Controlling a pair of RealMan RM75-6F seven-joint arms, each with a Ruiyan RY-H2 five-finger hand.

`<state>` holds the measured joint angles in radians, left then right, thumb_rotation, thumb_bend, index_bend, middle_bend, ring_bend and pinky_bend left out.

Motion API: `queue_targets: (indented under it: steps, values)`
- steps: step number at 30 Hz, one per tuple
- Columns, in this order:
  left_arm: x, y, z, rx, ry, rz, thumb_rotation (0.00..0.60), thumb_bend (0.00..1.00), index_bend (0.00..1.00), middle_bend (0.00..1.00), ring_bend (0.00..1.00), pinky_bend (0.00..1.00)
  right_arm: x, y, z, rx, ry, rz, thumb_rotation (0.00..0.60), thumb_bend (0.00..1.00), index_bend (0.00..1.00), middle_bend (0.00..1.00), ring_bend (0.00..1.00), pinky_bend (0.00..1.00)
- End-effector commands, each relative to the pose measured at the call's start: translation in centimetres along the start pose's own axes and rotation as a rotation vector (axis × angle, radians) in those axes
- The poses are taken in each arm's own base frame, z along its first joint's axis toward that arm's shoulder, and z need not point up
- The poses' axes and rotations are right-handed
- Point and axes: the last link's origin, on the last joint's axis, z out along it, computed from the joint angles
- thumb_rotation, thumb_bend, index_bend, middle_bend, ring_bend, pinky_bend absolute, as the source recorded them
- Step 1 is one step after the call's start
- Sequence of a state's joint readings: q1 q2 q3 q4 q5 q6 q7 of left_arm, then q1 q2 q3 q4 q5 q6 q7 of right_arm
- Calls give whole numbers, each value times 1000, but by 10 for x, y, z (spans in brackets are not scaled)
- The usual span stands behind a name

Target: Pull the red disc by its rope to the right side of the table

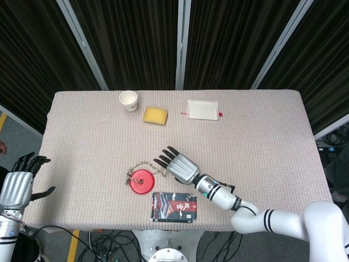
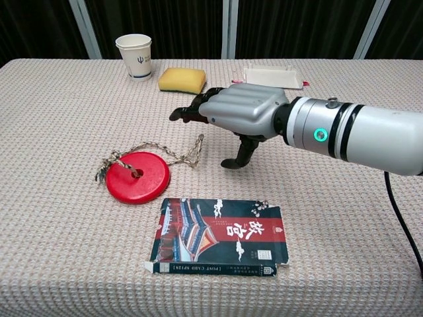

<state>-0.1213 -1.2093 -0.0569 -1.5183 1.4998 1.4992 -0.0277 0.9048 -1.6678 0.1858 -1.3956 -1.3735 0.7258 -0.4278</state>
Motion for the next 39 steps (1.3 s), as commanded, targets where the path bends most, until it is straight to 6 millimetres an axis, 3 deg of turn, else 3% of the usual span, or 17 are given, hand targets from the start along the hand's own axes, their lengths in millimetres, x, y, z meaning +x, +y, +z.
queue_targets:
  steps: [1,9,31,39]
  values:
    - [0,-1,-1,3,0,1,600,1,269,229,104,135,1,-3,4,9,12,13,600,216,0,141,0,0]
    - [0,-2,-1,6,-1,0,600,1,269,230,105,135,1,-8,2,40,17,33,600,229,0,179,0,0]
    - [0,-3,-2,7,3,-8,600,1,270,229,105,135,-5,-5,-2,44,18,8,600,293,0,463,4,0]
    - [1,-3,-2,4,2,-5,600,2,270,229,105,135,-6,0,-1,25,9,-29,600,380,22,632,147,0]
